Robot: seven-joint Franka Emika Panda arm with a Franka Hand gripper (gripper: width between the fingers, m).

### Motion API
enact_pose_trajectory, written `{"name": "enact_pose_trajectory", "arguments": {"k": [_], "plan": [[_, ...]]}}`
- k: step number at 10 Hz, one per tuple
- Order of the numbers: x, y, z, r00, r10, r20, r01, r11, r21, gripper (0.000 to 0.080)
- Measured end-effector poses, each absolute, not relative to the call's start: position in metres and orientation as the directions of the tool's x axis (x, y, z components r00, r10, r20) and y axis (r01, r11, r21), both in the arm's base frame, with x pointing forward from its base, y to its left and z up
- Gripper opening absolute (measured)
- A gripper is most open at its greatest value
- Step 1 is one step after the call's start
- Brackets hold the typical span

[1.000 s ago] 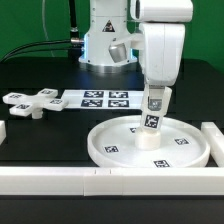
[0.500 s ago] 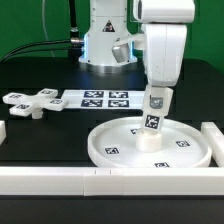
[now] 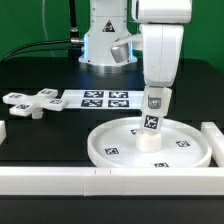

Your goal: Assemble round table

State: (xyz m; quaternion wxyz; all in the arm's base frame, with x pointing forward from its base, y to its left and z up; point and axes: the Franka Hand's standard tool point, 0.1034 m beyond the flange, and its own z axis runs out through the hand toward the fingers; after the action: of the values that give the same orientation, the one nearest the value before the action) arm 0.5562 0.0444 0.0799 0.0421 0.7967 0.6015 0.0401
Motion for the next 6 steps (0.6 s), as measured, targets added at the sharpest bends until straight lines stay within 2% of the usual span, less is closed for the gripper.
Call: {"name": "enact_pose_trajectory", "arguments": {"k": [2,6], "plan": [[0.5535,0.042,0.0794,0.545,0.838,0.016,0.836,-0.545,0.061,0.041],[0.5539,0.0424,0.0795,0.741,0.671,0.027,0.669,-0.742,0.05,0.041]]}}
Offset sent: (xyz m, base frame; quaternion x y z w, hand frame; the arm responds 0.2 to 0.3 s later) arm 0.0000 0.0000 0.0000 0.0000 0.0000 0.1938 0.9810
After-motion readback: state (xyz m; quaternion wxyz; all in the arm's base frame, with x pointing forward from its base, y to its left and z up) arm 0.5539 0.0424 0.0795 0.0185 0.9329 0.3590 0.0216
